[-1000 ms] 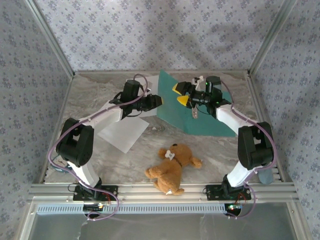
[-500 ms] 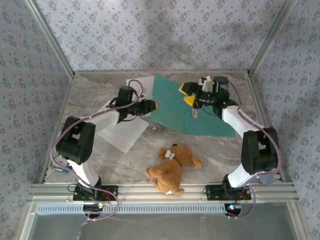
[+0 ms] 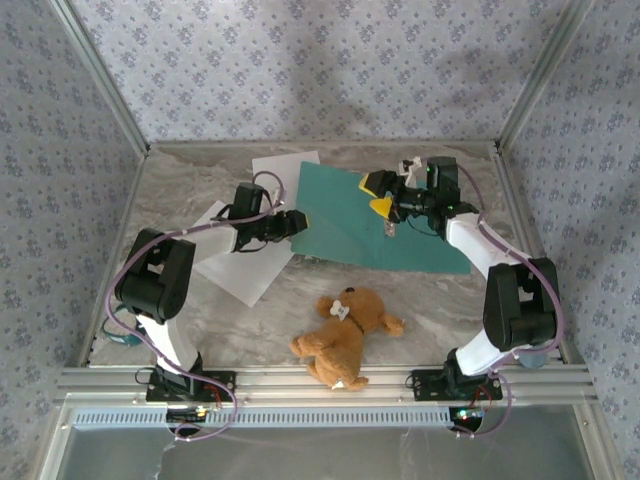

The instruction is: Put the files into the folder

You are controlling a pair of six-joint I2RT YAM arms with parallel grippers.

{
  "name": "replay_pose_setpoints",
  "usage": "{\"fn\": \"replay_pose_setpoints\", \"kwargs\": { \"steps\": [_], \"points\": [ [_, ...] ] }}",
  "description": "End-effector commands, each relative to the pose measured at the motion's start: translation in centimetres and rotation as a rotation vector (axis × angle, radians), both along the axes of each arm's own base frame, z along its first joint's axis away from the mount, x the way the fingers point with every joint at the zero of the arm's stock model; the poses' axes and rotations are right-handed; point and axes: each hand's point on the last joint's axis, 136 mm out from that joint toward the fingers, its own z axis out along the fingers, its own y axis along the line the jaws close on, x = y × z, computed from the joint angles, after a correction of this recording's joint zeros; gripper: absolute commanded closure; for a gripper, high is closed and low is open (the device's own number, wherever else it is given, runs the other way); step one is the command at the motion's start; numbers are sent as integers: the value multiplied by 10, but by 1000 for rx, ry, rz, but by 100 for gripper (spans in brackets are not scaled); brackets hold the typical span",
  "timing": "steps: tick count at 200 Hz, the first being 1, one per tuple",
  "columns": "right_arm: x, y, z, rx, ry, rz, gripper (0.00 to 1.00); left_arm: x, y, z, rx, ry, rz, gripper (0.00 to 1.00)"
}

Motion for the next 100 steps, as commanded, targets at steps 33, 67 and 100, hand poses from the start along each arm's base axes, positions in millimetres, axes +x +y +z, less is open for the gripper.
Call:
{"fn": "replay_pose_setpoints", "kwargs": {
  "steps": [33, 67, 100],
  "points": [
    [-9, -4, -6, -58, -4, 13, 14, -11, 17, -20, 89, 22, 17, 45],
    [-12, -4, -12, -118, 3, 15, 14, -20, 24, -16, 123, 15, 15, 44],
    [-14, 7, -13, -159, -11, 49, 14, -25, 37, -1, 188, -3, 38, 43]
  ]
}}
